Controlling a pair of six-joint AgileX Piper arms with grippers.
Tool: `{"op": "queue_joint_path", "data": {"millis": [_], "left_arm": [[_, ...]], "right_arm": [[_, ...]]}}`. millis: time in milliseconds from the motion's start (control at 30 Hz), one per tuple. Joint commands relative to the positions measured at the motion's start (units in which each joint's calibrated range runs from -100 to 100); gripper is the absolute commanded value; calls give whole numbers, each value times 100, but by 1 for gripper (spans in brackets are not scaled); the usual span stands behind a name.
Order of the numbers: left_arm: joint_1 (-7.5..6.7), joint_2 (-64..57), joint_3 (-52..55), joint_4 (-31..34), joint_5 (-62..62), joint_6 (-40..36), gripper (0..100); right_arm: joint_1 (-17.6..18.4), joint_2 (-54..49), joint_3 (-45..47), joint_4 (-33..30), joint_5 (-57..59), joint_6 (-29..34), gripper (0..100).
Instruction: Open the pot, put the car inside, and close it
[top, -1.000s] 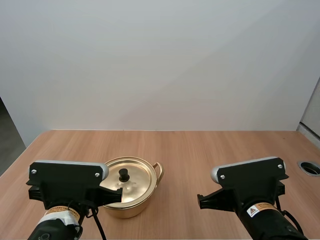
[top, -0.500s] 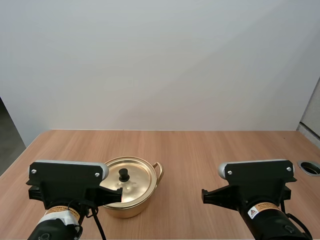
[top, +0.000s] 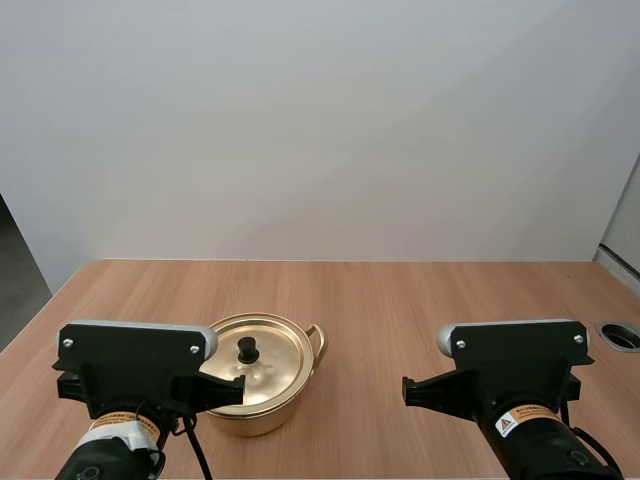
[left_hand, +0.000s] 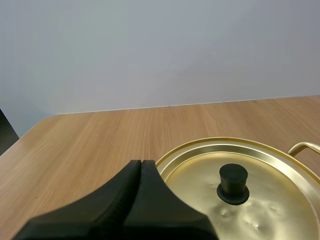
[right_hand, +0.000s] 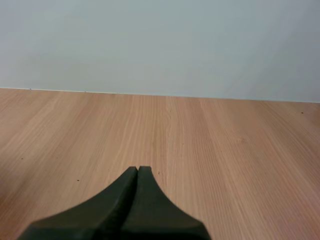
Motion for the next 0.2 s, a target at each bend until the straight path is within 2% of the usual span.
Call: {"op": "queue_joint_path", "data": {"millis": [0,167], "left_arm": [[0,0,0,5,4,-2,0],[0,0,0,5,4,-2,0]], "right_arm": [[5,-3,0,5,-5,-1,0],[5,-3,0,5,-5,-1,0]]}}
